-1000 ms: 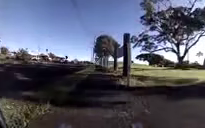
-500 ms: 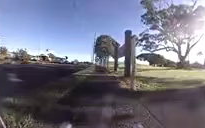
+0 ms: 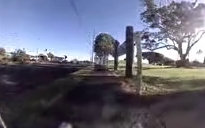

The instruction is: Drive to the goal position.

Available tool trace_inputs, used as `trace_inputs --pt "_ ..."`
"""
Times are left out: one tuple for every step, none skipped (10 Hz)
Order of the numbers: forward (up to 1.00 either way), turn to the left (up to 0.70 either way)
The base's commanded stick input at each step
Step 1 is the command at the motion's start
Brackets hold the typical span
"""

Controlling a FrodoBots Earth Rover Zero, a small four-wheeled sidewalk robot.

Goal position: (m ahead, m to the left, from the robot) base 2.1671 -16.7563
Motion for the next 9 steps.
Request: trace_inputs --pt "0.70 0.00" --pt "0.70 0.00" --pt "0.70 0.00" --pt "0.70 0.00" --pt "0.27 0.00" --pt "0.00 0.00" --pt "0.00 0.00" --pt "0.00 0.00" --pt "0.00 0.00"
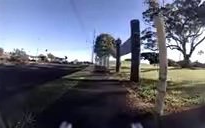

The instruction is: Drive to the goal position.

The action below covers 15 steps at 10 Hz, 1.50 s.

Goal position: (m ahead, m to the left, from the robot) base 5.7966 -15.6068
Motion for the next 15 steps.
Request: trace_inputs --pt "0.00 0.00" --pt "0.00 0.00" --pt "0.00 0.00" --pt "0.00 0.00" --pt "0.00 0.00" --pt "0.00 -0.41" --pt "0.00 -0.70" --pt "0.00 -0.70" --pt "0.00 -0.70" --pt "0.00 -0.70" --pt "0.00 -0.70" --pt "0.00 -0.70" --pt "0.00 -0.70" --pt "0.00 -0.70" --pt "0.00 -0.70"
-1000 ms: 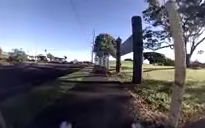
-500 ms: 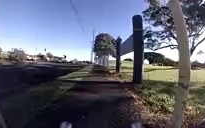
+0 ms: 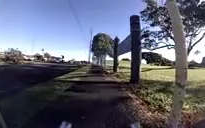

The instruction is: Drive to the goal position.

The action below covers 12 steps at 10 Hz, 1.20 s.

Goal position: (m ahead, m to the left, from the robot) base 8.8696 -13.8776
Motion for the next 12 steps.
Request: trace_inputs --pt "0.00 -0.70" --pt "0.00 -0.70" --pt "0.00 -0.70" --pt "0.00 -0.70" --pt "0.00 -0.70" --pt "0.00 -0.70" --pt "0.00 -0.70" --pt "0.00 -0.70" --pt "0.00 -0.70" --pt "0.00 -0.70" --pt "0.00 -0.70" --pt "0.00 -0.70"
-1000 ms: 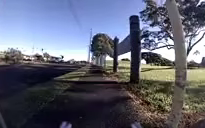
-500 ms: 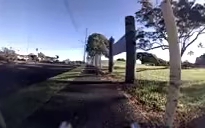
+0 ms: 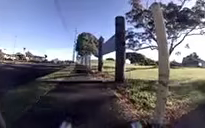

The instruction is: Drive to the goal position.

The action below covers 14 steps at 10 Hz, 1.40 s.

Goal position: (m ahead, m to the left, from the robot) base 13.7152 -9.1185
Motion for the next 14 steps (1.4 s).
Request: trace_inputs --pt "0.00 -0.70" --pt "0.00 -0.70" --pt "0.00 -0.70" --pt "0.00 -0.70" --pt "0.00 -0.70" --pt "0.00 -0.70" --pt "0.00 -0.70" --pt "0.00 -0.70" --pt "0.00 -0.70" --pt "0.00 -0.70" --pt "0.00 -0.70" --pt "0.00 -0.70" --pt "0.00 -0.70" --pt "0.00 -0.70"
